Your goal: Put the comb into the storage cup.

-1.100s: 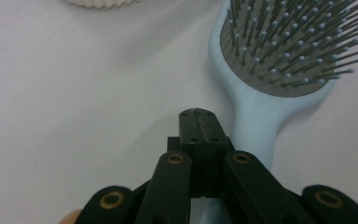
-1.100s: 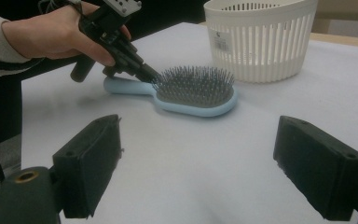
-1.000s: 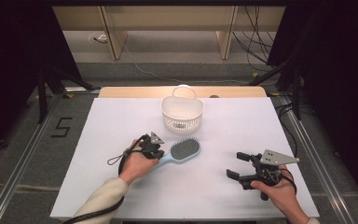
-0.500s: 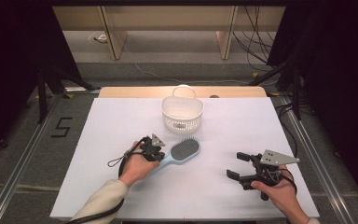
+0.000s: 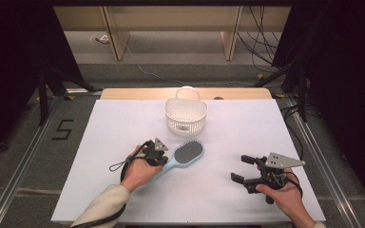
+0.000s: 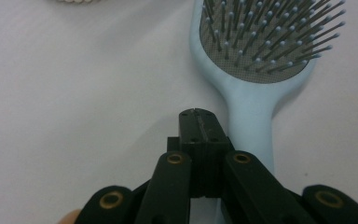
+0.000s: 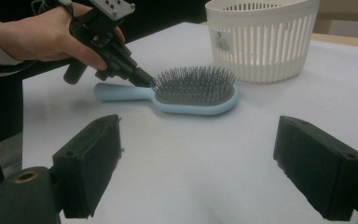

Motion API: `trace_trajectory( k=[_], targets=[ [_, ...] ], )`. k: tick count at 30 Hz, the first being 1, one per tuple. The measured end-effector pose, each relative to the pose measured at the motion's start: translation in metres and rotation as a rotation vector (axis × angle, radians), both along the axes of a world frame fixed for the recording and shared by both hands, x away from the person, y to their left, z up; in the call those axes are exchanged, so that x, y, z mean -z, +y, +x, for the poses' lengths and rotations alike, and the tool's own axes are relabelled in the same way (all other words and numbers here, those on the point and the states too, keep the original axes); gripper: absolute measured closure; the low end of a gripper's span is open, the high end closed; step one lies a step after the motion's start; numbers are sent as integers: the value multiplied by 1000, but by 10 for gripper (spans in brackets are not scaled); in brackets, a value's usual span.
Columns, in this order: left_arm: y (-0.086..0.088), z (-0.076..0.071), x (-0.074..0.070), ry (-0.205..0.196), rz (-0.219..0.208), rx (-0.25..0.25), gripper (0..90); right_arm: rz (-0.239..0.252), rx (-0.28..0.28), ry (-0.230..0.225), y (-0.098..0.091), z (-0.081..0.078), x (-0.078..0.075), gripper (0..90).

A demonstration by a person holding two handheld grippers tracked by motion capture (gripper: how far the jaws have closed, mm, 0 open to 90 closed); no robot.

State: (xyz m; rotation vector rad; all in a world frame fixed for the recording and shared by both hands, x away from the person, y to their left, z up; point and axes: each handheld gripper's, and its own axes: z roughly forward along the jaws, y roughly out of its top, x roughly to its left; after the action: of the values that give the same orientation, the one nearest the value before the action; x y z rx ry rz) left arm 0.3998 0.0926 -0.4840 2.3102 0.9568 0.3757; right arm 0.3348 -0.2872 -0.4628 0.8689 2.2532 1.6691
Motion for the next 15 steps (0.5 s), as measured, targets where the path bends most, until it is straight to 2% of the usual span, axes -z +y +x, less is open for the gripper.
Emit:
trace_trajectory(
  k=[9,15],
  targets=[
    [1,0,1,-5,-9,-1,889,-1,4,2,0,0,1,159],
    [4,0,-3,-24,-18,-12,825,-3,6,3,0,0,1,159]
  ],
)
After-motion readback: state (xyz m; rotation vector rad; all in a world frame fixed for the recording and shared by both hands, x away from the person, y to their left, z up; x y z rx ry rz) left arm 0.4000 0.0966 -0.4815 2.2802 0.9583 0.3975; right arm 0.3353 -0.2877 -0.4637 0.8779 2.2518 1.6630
